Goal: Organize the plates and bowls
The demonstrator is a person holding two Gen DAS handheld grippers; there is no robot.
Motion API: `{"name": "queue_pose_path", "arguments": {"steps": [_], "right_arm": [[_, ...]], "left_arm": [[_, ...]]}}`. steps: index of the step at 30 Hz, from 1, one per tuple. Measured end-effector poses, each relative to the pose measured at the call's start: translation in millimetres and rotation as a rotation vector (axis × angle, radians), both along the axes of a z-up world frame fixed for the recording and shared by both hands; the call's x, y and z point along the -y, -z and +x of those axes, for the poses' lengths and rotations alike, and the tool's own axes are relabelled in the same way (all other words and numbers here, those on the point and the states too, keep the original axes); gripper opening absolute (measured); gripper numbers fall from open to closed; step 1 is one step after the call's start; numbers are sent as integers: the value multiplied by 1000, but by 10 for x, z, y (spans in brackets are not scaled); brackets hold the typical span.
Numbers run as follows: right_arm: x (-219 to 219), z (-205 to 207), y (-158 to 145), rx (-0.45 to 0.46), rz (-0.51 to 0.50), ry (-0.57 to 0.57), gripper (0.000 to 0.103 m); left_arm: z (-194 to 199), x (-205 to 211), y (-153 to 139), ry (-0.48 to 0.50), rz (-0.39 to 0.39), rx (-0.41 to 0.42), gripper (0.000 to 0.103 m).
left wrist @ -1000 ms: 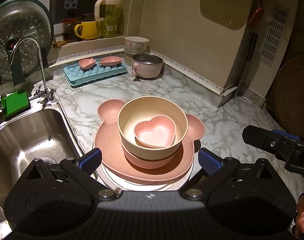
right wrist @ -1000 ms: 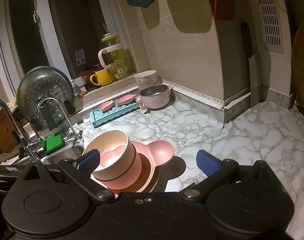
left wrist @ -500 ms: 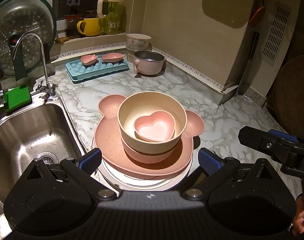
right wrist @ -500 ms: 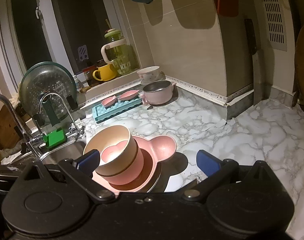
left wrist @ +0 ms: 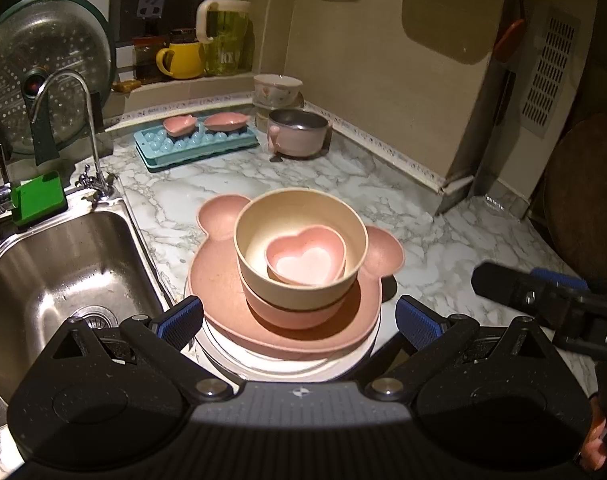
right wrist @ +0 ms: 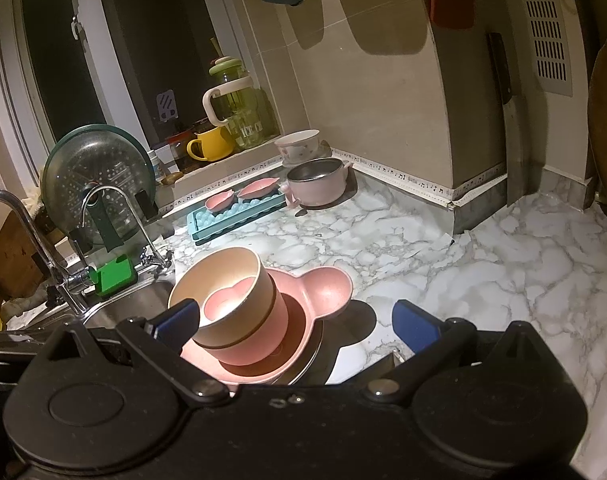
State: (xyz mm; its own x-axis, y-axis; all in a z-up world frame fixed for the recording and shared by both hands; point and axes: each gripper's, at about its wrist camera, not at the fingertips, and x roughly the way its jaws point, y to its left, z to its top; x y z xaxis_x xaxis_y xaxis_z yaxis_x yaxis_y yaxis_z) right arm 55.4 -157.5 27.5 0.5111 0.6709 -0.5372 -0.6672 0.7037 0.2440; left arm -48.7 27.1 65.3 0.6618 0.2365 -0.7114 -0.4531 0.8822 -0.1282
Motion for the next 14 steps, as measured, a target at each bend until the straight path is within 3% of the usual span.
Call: {"name": "queue_pose_path", "arguments": {"steps": [14], "right_arm": [[22,-44,1,-1,4,4,103]], "left_arm": [[-2,54,-16,-5,0,12,103]]}}
